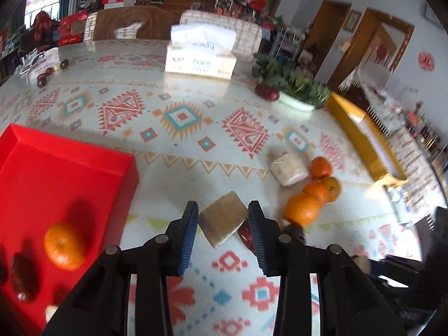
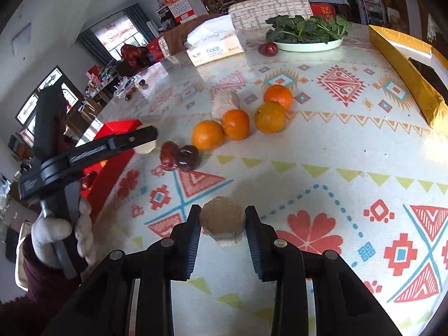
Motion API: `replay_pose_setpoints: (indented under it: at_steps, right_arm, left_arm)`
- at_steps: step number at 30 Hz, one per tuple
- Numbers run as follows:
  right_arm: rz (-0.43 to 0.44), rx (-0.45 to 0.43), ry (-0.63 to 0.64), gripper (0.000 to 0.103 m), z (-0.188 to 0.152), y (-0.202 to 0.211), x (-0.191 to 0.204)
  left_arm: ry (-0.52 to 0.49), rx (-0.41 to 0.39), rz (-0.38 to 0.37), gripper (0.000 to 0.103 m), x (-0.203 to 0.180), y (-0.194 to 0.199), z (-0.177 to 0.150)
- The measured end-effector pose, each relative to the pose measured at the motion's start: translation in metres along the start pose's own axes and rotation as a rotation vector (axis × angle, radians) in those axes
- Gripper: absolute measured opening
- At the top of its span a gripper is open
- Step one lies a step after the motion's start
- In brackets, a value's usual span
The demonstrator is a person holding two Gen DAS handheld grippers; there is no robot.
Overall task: Organize fruits
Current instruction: 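Grasp a square beige cake with left tool while right tool grasps a rice cake, then release the square cake into the red tray while right tool releases its rice cake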
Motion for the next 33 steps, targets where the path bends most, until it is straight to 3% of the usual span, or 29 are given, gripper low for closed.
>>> replay_pose_setpoints:
  at_steps: [5, 10, 19, 28, 30, 33]
  right_arm:
    - [0.060, 0.004, 0.020, 0.035, 0.007, 0.002, 0.032]
    - [0.140, 0.037, 0.053, 0.035, 0.017, -0.013, 0.083]
    - [0.190, 0.098, 0.173, 0.035, 0.027, -0.064, 0.176]
    - [0.184, 0.192, 0.252, 0.035, 0.018, -0.129, 0.239]
    - [0.176, 0.205, 0.262, 0.035, 0.017, -0.141, 0.245]
    - [0.164, 0.203, 0.266, 0.036, 0.019, -0.154, 0.251]
  left_arm:
    - [0.075, -0.092, -0.031, 0.036, 0.022, 0.050, 0.001]
    - [0.164, -0.155, 0.020, 0.036, 0.076, 0.086, -0.002]
    - [0.263, -0.120, 0.185, 0.036, 0.187, 0.097, -0.011]
    - [0.309, -0.116, 0.225, 0.036, 0.227, 0.099, -0.019]
    - [0.311, -0.121, 0.227, 0.039, 0.230, 0.101, -0.019]
    - [0.314, -0.145, 0.232, 0.057, 0.232, 0.110, -0.018]
Point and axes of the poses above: each gripper's, at about its wrist camera, not at the fingertips, and y roughly against the way its jaws point, x to its left, z to its top, the point moved 10 cm from there along -y, roughly the way its jaws point, and after that the axes turned 5 degrees about -y, right-handed, at the moved point
